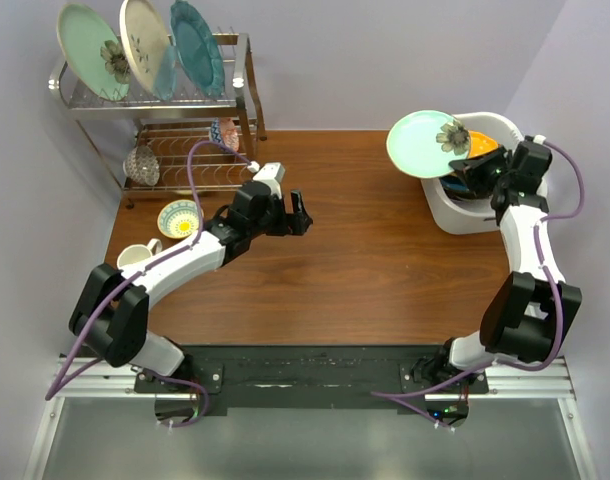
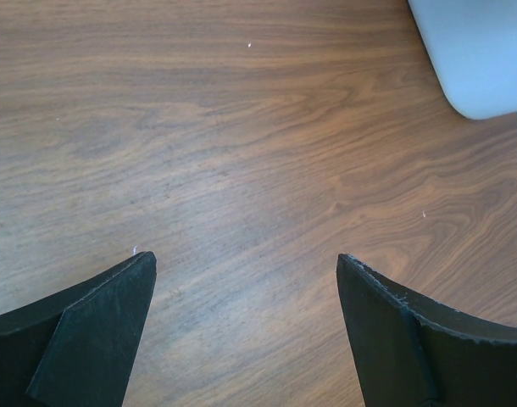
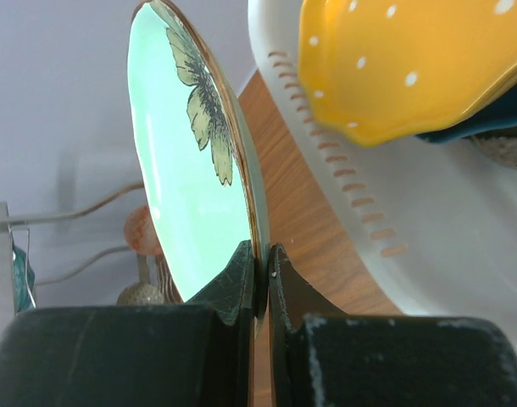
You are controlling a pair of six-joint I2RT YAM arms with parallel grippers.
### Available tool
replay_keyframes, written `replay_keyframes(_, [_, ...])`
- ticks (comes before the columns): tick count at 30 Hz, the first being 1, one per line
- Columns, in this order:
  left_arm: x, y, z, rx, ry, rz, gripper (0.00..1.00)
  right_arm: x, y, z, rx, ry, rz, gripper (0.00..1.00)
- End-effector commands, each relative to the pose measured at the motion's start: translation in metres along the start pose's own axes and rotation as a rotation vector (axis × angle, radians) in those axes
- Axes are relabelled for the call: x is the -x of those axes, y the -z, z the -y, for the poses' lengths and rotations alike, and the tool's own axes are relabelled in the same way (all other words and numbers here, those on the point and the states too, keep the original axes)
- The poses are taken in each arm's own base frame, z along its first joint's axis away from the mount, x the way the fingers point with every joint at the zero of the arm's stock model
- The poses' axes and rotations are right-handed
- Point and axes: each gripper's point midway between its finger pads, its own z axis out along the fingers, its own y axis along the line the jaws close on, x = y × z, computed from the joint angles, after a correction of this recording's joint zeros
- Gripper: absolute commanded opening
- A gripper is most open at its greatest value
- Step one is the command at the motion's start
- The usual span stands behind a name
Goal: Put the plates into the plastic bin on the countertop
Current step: Place the plate in the plastic bin.
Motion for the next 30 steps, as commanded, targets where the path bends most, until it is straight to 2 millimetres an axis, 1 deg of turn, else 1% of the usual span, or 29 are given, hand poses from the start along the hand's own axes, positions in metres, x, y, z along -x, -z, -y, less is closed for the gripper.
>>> replay_keyframes(1, [0.024, 0.005, 0.012, -0.04, -0.007, 0.068, 0.92, 0.053, 0.017, -0.048, 0.123, 0.012, 0.178, 0.0])
replay_keyframes(6, [0.021, 0.007, 0.009, -0.028, -0.009, 0.064, 0.92, 0.071, 0.007, -0.039, 0.1, -0.039, 0.212, 0.0])
replay_keyframes(9, [0.018, 0.008, 0.007, -0.02, -0.009, 0.058, 0.93, 0.082, 0.005, -0.034, 0.081, -0.066, 0.247, 0.0])
replay_keyframes(12, [0.018, 0.008, 0.006, -0.018, -0.011, 0.059, 0.93, 0.095, 0.007, -0.022, 0.047, -0.099, 0.294, 0.0])
replay_keyframes(13, [0.019, 0.009, 0.007, -0.021, -0.011, 0.061, 0.93, 0.1, 0.009, -0.015, 0.032, -0.113, 0.312, 0.0])
replay_keyframes(14, [0.018, 0.009, 0.007, -0.02, -0.012, 0.06, 0.93, 0.107, 0.01, -0.014, 0.041, -0.124, 0.337, 0.0])
replay_keyframes(15, [0.018, 0.009, 0.006, -0.02, -0.012, 0.06, 0.93, 0.107, 0.009, -0.007, 0.026, -0.137, 0.345, 0.0])
replay_keyframes(17, [0.018, 0.009, 0.006, -0.02, -0.014, 0.06, 0.93, 0.116, 0.011, 0.005, 0.013, -0.176, 0.371, 0.0])
replay_keyframes(19, [0.017, 0.008, 0.005, -0.018, -0.017, 0.056, 0.93, 0.12, 0.01, 0.019, 0.009, -0.215, 0.387, 0.0])
replay_keyframes(20, [0.017, 0.008, 0.006, -0.019, -0.017, 0.057, 0.93, 0.12, 0.008, 0.023, 0.005, -0.225, 0.387, 0.0])
replay_keyframes(22, [0.017, 0.008, 0.006, -0.018, -0.018, 0.056, 0.93, 0.123, 0.005, 0.024, 0.013, -0.236, 0.382, 0.0])
replay_keyframes(23, [0.017, 0.007, 0.005, -0.017, -0.02, 0.055, 0.93, 0.122, 0.0, 0.03, 0.001, -0.244, 0.372, 0.0])
replay_keyframes(25, [0.017, 0.007, 0.005, -0.017, -0.021, 0.055, 0.93, 0.123, -0.004, 0.028, 0.01, -0.245, 0.358, 0.0])
replay_keyframes(30, [0.018, 0.005, 0.006, -0.018, -0.023, 0.056, 0.93, 0.122, -0.013, 0.036, 0.002, -0.255, 0.343, 0.0])
